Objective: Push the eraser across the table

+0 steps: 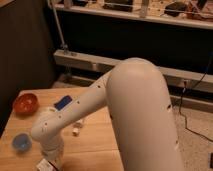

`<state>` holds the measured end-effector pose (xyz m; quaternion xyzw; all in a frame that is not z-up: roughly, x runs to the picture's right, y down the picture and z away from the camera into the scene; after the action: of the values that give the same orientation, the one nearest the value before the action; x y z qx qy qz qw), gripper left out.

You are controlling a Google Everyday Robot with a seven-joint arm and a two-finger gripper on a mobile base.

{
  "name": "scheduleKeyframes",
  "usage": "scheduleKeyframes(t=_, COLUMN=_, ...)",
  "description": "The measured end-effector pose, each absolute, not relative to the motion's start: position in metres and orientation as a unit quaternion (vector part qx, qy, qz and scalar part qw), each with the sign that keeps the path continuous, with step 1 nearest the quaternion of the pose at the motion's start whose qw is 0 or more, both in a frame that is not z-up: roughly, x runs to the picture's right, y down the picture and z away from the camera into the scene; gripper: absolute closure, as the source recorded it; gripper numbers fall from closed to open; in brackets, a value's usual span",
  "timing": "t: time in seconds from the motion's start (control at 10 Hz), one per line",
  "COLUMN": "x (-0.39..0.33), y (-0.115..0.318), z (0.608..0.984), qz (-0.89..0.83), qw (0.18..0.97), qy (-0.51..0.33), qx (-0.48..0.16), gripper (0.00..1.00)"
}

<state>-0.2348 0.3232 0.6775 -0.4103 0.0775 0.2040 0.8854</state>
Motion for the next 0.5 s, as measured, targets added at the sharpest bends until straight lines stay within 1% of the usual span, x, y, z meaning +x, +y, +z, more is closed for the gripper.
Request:
scheduleKeyframes(t=0.2, x=-0.229, y=0.319, z=0.684, qz=0.173, qw=0.915, qy=0.092, qx=-0.353, gripper=1.00)
scheduleKeyframes(t=0.3, x=-0.228, y=0.325, z=0.683, qz=0.157, qw=0.927, qy=0.101, qx=-0.327, gripper=1.00)
scheduleKeyframes(t=0.5, x=-0.230, y=0.339, z=0.678, qz=0.142, qw=0.935, qy=0.112, qx=-0.305, gripper=1.00)
